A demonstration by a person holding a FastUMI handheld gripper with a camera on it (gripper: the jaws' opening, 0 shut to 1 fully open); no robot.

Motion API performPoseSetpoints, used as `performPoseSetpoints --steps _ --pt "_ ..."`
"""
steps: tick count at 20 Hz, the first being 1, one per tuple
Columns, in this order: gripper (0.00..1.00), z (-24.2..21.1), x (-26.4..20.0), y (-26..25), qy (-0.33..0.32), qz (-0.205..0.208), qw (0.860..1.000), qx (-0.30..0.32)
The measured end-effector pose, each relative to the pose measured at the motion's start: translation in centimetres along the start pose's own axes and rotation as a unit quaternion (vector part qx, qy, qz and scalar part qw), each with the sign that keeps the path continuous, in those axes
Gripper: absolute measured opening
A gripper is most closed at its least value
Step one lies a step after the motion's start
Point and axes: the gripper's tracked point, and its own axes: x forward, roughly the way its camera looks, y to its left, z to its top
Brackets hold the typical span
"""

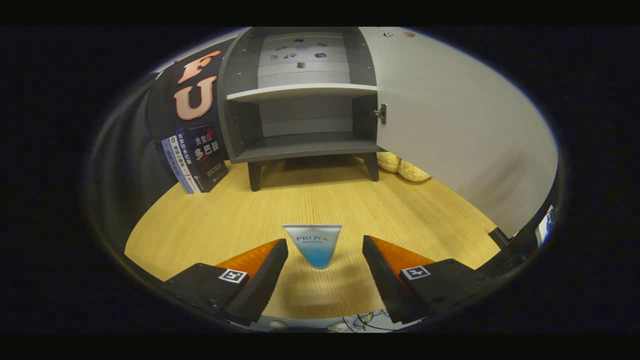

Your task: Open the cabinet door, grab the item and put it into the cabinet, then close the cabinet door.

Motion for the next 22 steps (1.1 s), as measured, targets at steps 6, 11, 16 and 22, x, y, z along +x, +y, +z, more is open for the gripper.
performPoseSetpoints --steps 6,11,16,22 --pt "0.81 -1.6 2.8 0.9 0.022 0.027 0.999 0.01" --pt "0.57 -1.5 3.0 2.2 0.041 0.047 0.998 0.008" --pt "0.57 3.0 0.4 3.8 0.028 0.055 0.998 -0.012" --pt "0.57 12.8 -3.0 5.6 -0.017 0.062 0.998 -0.024"
